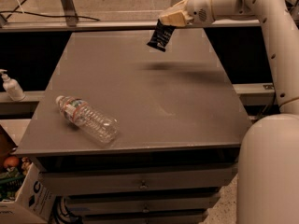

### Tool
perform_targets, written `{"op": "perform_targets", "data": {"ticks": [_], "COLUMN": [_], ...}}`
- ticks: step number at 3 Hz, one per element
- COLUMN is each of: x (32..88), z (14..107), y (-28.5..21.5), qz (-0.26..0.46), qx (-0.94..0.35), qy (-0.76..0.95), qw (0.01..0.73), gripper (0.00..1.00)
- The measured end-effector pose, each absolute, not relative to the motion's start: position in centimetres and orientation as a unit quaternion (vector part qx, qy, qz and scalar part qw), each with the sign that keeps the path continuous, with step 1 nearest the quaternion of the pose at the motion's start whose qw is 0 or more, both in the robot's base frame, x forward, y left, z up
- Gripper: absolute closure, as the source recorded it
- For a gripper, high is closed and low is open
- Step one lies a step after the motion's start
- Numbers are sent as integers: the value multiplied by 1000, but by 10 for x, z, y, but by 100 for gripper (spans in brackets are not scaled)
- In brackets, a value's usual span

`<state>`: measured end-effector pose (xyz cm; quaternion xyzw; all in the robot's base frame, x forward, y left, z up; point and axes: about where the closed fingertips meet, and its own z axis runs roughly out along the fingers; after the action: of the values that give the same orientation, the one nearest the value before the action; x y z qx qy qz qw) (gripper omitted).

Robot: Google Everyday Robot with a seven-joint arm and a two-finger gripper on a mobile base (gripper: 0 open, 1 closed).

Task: Move rxbar blueberry near redbull can

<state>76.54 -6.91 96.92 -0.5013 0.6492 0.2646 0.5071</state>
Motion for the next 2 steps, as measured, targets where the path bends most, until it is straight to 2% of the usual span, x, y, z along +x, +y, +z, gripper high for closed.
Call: {"op": "perform_targets", "data": {"ticks": [1,2], "x": [749,713], "z": [970,978], "y": [-63,-56], "qz": [281,291], "qx": [-505,-514], "qy": [644,638], "qw": [501,493], "gripper": [13,0]}}
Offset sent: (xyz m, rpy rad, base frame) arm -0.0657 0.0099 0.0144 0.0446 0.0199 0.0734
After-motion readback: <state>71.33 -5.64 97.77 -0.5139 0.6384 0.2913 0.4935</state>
